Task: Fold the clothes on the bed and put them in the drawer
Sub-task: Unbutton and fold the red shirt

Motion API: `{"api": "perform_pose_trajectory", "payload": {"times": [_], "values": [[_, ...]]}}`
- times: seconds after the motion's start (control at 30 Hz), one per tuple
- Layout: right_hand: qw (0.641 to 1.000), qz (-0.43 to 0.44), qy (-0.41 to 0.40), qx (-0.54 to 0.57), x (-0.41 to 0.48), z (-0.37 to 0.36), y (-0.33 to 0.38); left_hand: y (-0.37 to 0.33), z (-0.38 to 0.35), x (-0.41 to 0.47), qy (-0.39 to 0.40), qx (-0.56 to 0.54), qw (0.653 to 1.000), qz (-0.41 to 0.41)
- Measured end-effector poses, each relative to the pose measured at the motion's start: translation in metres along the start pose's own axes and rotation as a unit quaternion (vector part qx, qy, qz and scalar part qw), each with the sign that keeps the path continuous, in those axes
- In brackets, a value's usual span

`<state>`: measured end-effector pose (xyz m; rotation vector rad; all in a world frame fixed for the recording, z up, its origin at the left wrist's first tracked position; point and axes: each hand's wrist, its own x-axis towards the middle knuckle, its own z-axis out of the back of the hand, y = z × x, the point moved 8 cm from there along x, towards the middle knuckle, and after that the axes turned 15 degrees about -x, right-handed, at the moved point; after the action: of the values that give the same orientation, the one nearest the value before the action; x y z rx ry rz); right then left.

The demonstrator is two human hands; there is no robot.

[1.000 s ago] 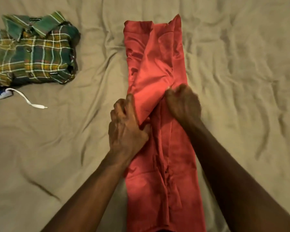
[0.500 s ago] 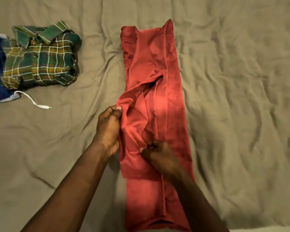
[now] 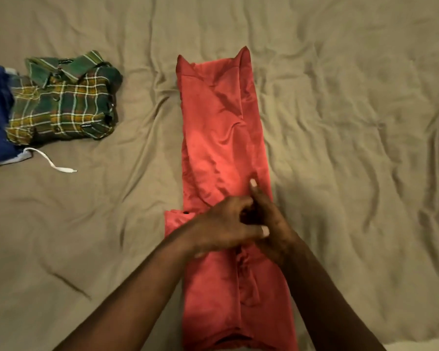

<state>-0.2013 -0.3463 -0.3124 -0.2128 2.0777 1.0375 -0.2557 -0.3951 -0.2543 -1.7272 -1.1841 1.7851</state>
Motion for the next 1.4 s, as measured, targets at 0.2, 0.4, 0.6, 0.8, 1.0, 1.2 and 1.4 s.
{"api": "perform_pose_trajectory", "payload": {"times": [0.2,0.4,0.6,0.8,1.0,1.2,1.4], "values": [[0.991,-0.044,-0.115,-0.049,0.029,0.018,0.001,0.032,0.111,-0.029,-0.387,-0.176,0.900,-0.093],[0.982,-0.091,-0.092,0.134,0.034,0.020,-0.009,0.071,0.096,-0.005,-0.251,-0.150,0.952,0.092],[0.983,-0.047,-0.170,0.057,0.035,0.043,-0.005,0.075,0.044,-0.018,-0.069,0.079,0.979,0.174],[0.915,0.035,-0.262,-0.307,0.025,0.066,0.013,0.081,-0.005,-0.043,0.033,-0.230,0.951,0.202],[0.862,0.005,-0.318,-0.396,0.011,0.082,-0.005,0.106,0.076,-0.030,-0.391,-0.069,0.913,0.096],[0.965,-0.082,-0.246,-0.029,0.017,0.072,-0.048,0.101,0.037,-0.019,-0.272,0.114,0.946,0.136],[0.921,0.025,-0.302,-0.244,0.007,0.062,-0.021,0.097,0.032,-0.067,-0.414,-0.030,0.909,0.032]]}}
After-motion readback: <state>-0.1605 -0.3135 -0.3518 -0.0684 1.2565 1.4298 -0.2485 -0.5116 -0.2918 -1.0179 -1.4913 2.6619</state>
